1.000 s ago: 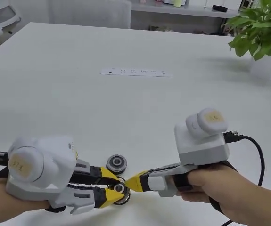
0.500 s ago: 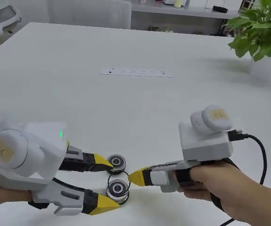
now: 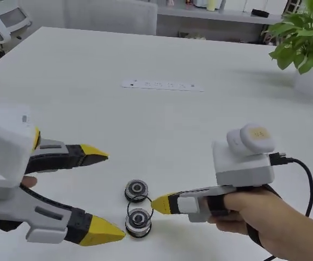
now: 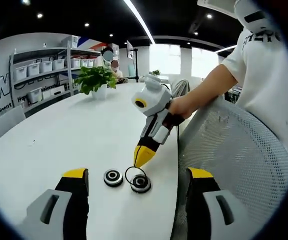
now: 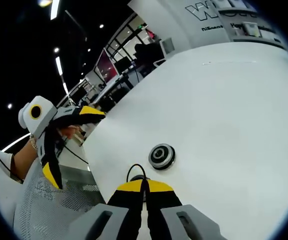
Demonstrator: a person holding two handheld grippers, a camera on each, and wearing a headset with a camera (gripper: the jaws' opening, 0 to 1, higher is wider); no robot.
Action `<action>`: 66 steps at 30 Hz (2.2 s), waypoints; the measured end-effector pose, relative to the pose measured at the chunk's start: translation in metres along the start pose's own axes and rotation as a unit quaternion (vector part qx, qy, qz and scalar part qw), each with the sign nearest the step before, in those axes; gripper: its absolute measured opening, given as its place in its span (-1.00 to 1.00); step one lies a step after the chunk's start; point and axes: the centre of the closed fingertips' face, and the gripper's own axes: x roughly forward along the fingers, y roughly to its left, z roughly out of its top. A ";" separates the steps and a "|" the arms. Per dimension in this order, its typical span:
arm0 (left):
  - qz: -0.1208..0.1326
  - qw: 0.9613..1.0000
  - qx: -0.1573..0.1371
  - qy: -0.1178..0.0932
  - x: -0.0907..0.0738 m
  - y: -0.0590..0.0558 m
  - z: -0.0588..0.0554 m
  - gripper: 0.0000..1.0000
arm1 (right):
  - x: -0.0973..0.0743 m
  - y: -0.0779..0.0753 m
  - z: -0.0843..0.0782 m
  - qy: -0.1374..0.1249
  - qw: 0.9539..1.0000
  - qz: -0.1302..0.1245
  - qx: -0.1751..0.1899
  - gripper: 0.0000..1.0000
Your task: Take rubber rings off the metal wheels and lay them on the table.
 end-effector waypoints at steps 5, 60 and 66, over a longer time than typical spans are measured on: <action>0.019 1.000 0.008 -0.002 -0.016 -0.002 0.003 0.59 | -0.001 0.000 0.000 0.000 1.000 0.000 0.000 -1.00; 0.166 0.982 -0.087 0.007 -0.056 -0.013 -0.039 0.88 | -0.027 -0.002 0.028 -0.038 0.998 -0.026 -0.044 -1.00; 0.166 0.981 -0.097 0.004 -0.057 -0.012 -0.041 0.94 | -0.034 -0.003 0.031 -0.046 0.997 -0.032 -0.046 -1.00</action>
